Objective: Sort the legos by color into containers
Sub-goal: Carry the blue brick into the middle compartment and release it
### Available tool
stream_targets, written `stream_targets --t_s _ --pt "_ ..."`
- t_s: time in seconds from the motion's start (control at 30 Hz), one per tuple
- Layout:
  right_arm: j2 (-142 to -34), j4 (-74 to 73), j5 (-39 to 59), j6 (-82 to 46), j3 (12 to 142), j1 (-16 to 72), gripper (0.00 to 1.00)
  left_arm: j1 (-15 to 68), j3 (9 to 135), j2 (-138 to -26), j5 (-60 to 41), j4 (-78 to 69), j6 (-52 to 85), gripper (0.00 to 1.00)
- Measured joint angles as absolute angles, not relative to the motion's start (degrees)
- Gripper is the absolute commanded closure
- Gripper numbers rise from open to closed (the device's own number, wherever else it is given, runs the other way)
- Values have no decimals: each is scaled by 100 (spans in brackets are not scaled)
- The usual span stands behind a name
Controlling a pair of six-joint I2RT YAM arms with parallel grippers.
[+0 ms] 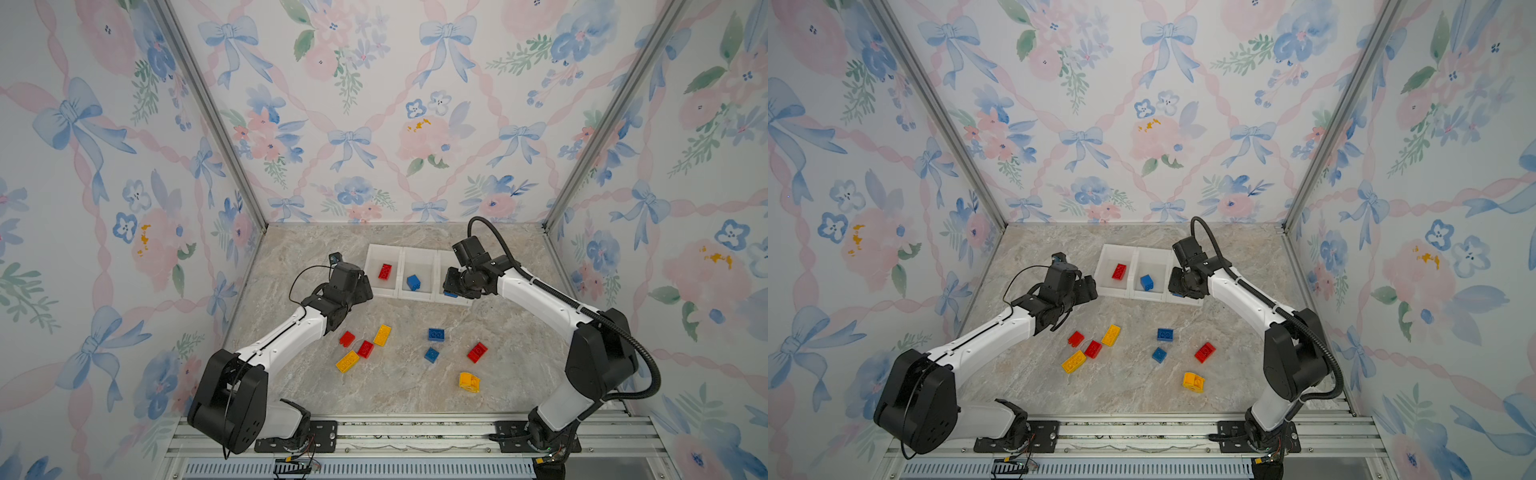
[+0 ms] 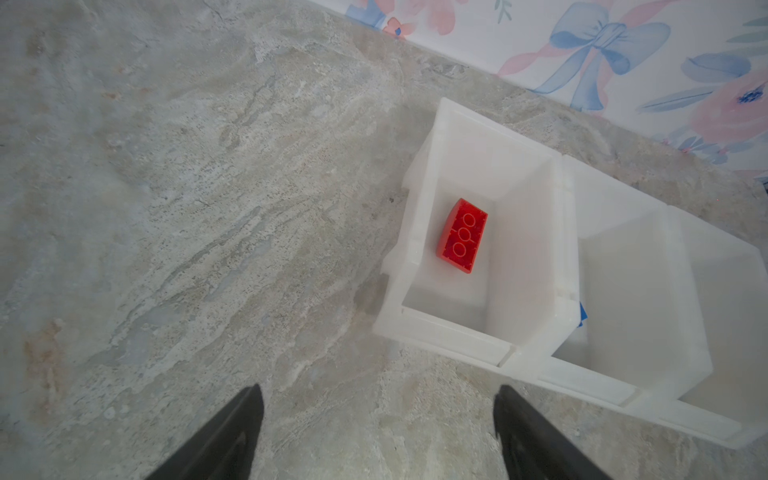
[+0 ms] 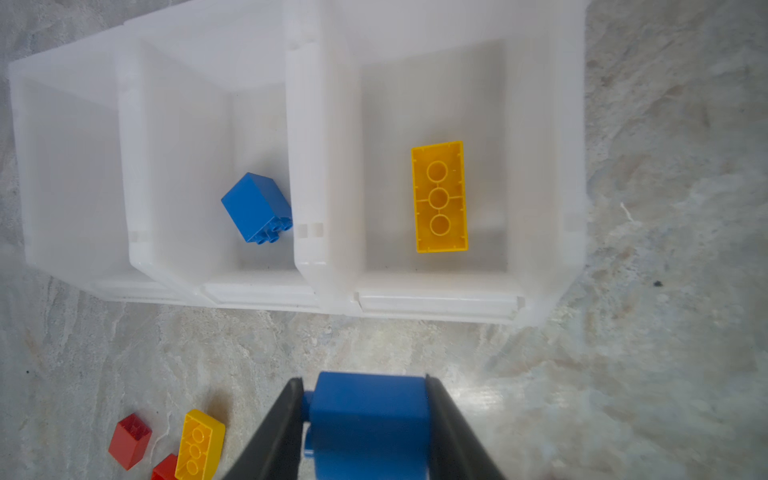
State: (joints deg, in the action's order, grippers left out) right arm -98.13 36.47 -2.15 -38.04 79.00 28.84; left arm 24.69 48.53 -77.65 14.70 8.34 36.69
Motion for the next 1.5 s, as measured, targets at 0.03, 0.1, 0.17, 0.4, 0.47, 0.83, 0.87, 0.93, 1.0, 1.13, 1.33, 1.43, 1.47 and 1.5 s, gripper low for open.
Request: stream_targets --t_s 0.03,0.1,0.17,0.4,0.47,0.83,0.87,0.93,1.0,1.13,1.33,1.43,1.47,1.5 --pt "-9957 3625 -211 -3778 8042 2899 62 2445 4807 -7738 1452 805 3671 11" --pt "-10186 3583 -189 -3677 8287 2932 62 2394 4716 -7697 1400 733 3671 11" --pt "-10414 3548 -156 -3588 8534 2963 62 2349 4617 -7662 1328 659 3677 11" --pt "-11100 3378 -60 -3424 9389 3002 62 2268 4351 -7555 1061 478 3715 11" --pt "-11260 3334 -27 -3415 9566 3006 62 2259 4305 -7498 1004 427 3712 11" --pt "-12199 3297 89 -3332 10468 3011 61 2189 4106 -7234 884 325 3712 11" --pt "-12269 3299 89 -3315 10532 3011 61 2180 4091 -7214 875 325 3712 11" --pt "-12394 3310 89 -3293 10648 3011 58 2167 4060 -7183 851 309 3712 11" --pt "-12468 3321 89 -3282 10702 3011 54 2161 4040 -7168 847 303 3712 11" --pt "-12495 3365 95 -3242 10724 3011 46 2154 4032 -7126 843 301 3712 11" --pt "-12495 3382 132 -3223 10766 3013 41 2128 4029 -7098 801 298 3712 11" --pt "-12495 3382 132 -3227 10766 3013 40 2128 4027 -7096 784 301 3710 11" --pt "-12495 3382 132 -3227 10766 3013 40 2128 4029 -7096 779 301 3710 11" --pt "-12495 3382 132 -3227 10766 3013 40 2128 4027 -7096 779 301 3710 10"
